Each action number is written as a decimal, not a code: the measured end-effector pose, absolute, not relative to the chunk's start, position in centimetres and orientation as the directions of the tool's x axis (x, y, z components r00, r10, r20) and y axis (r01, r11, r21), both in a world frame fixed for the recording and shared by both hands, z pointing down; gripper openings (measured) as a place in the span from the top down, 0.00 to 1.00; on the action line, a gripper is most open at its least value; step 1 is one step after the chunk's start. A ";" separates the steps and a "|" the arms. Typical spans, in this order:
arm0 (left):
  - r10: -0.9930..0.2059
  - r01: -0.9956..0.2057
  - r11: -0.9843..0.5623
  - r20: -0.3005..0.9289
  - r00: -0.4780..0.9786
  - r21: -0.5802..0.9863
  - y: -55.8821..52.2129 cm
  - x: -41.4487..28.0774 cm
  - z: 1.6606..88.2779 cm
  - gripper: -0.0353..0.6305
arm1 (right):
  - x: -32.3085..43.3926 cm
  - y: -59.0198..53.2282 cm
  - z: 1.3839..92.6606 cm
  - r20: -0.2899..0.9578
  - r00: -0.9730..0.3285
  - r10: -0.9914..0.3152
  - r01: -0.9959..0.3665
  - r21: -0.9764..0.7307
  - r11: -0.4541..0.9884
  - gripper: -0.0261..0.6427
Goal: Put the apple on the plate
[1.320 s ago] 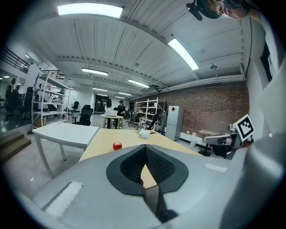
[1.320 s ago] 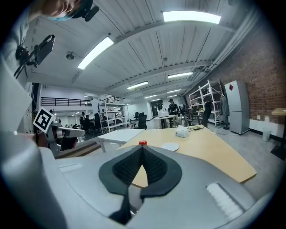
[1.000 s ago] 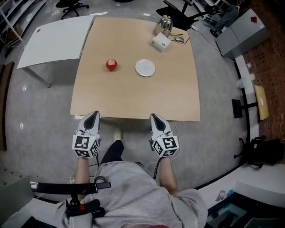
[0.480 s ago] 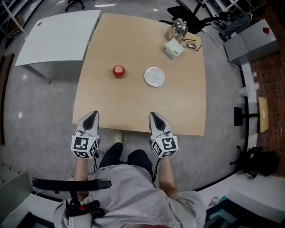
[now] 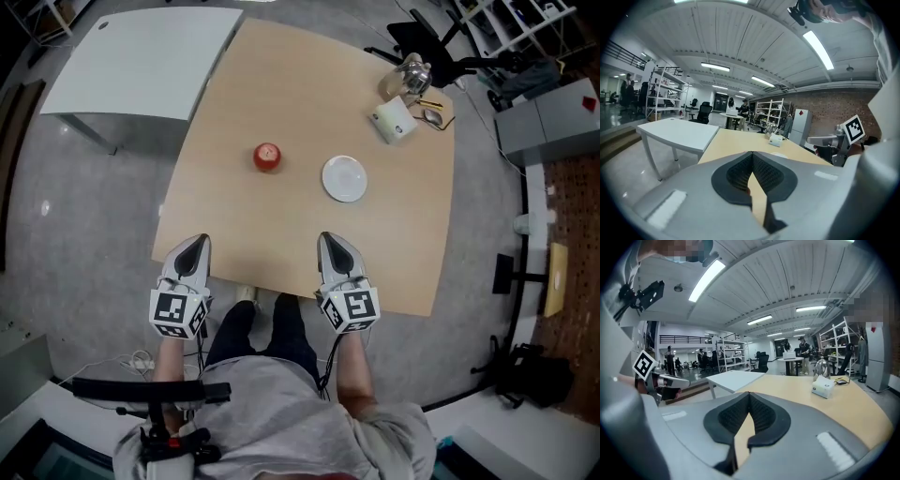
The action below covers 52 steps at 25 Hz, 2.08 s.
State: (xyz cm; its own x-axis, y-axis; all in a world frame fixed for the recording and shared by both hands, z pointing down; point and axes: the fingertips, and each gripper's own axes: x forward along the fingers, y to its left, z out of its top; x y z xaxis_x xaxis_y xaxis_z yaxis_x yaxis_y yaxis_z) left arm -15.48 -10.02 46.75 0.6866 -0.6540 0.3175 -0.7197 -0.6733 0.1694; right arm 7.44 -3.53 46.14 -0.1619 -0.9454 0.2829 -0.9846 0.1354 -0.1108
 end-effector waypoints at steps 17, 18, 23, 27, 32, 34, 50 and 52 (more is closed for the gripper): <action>-0.765 -0.847 -0.498 0.365 0.531 0.186 -10.6 -14.8 50.7 0.92 | 8.5 -15.2 50.9 0.307 -0.340 -0.889 -0.940 -0.083 0.331 0.95; -0.766 -0.849 -0.493 0.367 0.527 0.189 -10.6 -14.8 51.0 0.92 | 8.4 -15.8 51.2 0.307 -0.346 -0.887 -0.938 -0.081 0.338 0.95; -0.767 -0.855 -0.479 0.379 0.518 0.198 -10.2 -14.2 52.1 0.92 | 8.0 -18.3 52.4 0.314 -0.372 -0.873 -0.927 -0.073 0.369 0.88; -0.773 -0.864 -0.453 0.385 0.504 0.220 -9.9 -14.5 52.7 0.92 | 7.2 -20.2 53.6 0.329 -0.396 -0.857 -0.914 -0.055 0.401 0.83; -0.776 -0.876 -0.423 0.406 0.483 0.233 -9.5 -14.9 53.7 0.92 | 5.6 -22.7 55.6 0.355 -0.439 -0.825 -0.889 -0.042 0.455 0.75; -0.778 -0.880 -0.412 0.412 0.475 0.237 -9.4 -15.0 53.9 0.92 | 5.1 -23.5 56.3 0.364 -0.447 -0.817 -0.883 -0.032 0.468 0.72; -0.777 -0.902 -0.357 0.459 0.430 0.242 -9.3 -16.1 55.7 0.92 | 3.8 -27.2 64.7 0.492 -0.428 -0.758 -0.875 -0.017 0.483 0.42; -0.777 -0.904 -0.349 0.463 0.426 0.245 -9.3 -16.3 55.9 0.92 | 3.7 -27.4 65.5 0.505 -0.426 -0.750 -0.876 -0.023 0.482 0.39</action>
State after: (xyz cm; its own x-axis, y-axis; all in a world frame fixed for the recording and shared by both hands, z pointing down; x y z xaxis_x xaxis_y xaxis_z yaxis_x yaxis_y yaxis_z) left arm -16.27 -9.27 55.91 0.4260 -0.7774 0.4628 -0.9043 -0.3495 0.2453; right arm 3.67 -27.43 65.47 -0.4263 -0.7504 0.5051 -0.8759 0.4819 -0.0233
